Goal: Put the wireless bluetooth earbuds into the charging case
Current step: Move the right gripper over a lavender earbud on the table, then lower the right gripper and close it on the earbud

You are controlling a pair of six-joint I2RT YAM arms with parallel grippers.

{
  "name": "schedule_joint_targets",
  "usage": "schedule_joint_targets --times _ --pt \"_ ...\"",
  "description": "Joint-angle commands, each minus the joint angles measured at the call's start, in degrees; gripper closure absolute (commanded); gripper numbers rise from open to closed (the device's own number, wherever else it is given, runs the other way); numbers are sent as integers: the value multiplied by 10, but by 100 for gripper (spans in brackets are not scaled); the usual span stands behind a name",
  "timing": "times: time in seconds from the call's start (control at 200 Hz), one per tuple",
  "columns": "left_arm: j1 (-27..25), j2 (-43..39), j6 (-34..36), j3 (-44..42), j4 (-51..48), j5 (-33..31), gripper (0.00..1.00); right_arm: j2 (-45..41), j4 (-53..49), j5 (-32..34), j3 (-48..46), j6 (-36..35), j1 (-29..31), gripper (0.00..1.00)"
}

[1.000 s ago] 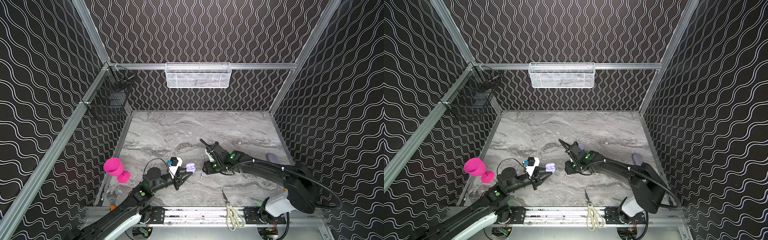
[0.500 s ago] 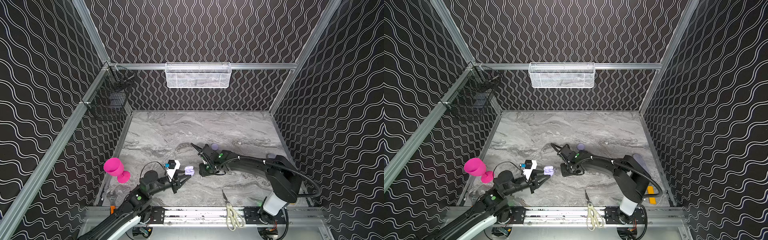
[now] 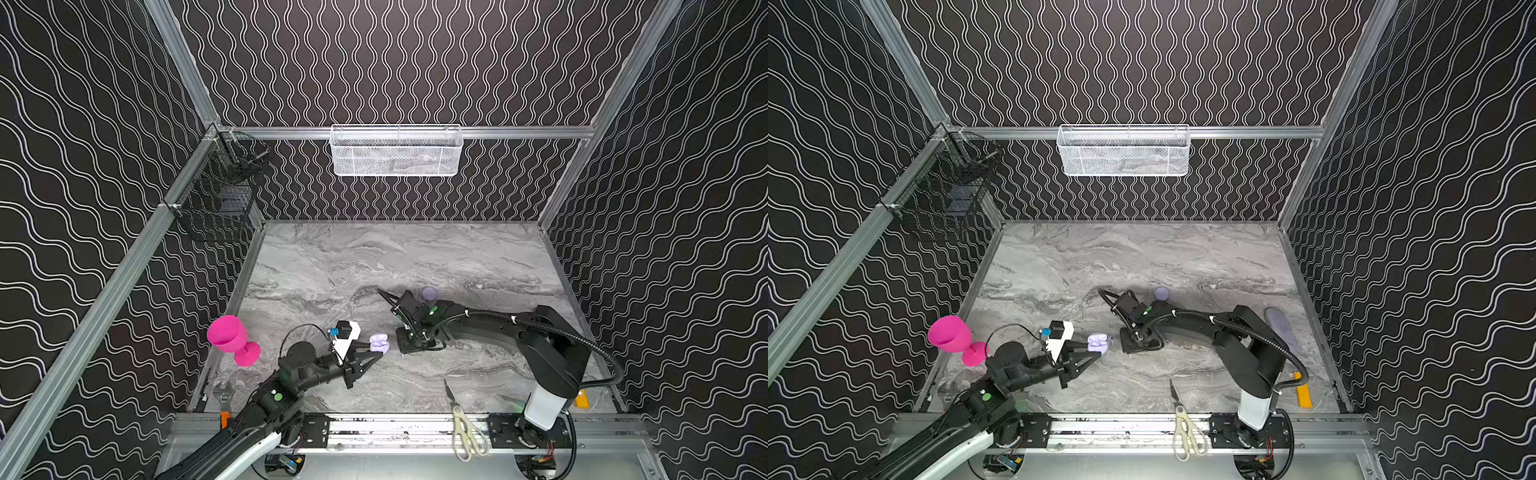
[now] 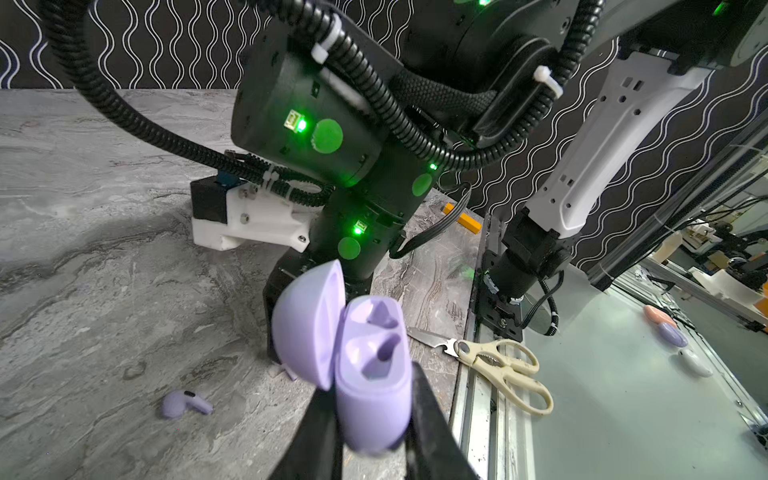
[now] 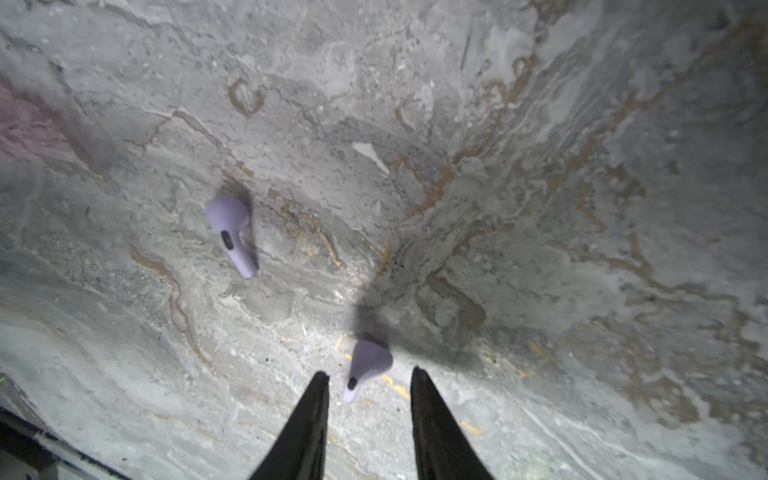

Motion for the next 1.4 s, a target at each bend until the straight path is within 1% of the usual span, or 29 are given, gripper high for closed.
schedule_joint_targets --times 0.0,0.696,1.396 --pt "-2 -3 1 0 13 4 79 6 -10 9 5 14 1 65" --pt "-2 1 4 2 14 2 78 31 -1 4 19 10 1 69" --pt "-2 5 3 2 12 -1 78 30 7 1 8 13 1 73"
